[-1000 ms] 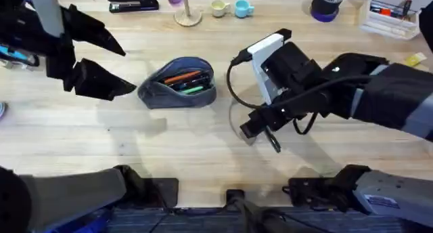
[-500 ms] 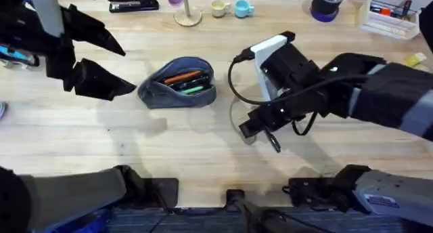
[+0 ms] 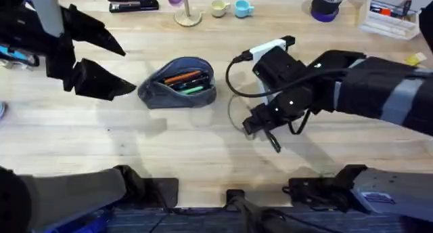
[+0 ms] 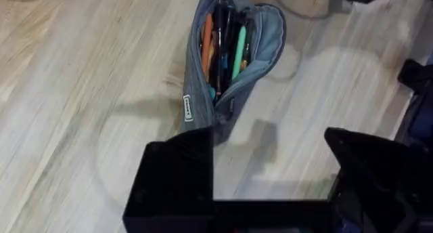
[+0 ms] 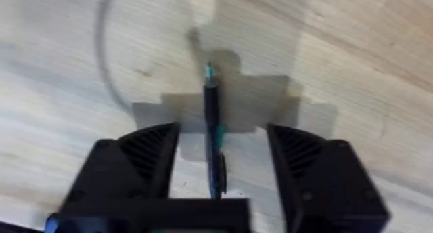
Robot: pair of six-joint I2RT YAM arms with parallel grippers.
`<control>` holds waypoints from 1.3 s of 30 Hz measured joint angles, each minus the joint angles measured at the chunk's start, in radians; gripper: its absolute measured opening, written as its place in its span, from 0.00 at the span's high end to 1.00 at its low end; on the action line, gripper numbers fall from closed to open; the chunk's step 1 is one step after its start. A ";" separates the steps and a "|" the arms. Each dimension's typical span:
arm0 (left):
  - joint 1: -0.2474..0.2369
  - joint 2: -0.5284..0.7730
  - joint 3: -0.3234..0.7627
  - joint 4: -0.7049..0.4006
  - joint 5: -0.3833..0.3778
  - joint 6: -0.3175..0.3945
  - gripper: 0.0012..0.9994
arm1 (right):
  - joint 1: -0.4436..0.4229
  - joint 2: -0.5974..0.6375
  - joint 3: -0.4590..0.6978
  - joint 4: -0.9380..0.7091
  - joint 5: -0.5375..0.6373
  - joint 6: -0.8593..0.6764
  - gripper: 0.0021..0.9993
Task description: Unzip the bag, pick up the pens from the table one at a time and place them inside, then zip the bag closed.
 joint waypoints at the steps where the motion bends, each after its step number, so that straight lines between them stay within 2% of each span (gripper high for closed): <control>1: 0.000 0.000 0.000 0.000 0.000 0.000 0.01 | 0.003 0.001 0.001 0.000 0.004 0.002 0.33; 5: 0.000 0.000 0.000 0.001 0.000 0.000 0.01 | 0.029 0.001 0.001 0.001 0.005 0.013 0.59; 12: 0.000 0.000 0.000 0.001 0.000 0.000 0.01 | 0.050 0.002 0.003 0.000 0.004 0.028 0.95; 21: 0.000 0.000 0.000 0.001 0.000 0.000 0.01 | 0.053 0.008 0.012 -0.014 0.006 0.049 0.97; 27: 0.000 0.000 0.000 0.001 0.000 0.000 0.01 | 0.058 0.043 0.086 -0.079 0.002 0.025 0.97; 34: 0.000 0.000 0.000 0.004 0.000 0.000 0.01 | 0.058 0.044 0.286 -0.072 0.002 -0.124 0.97; 39: 0.000 0.000 0.000 0.004 0.000 0.000 0.01 | 0.058 0.044 0.357 -0.010 0.002 -0.290 0.97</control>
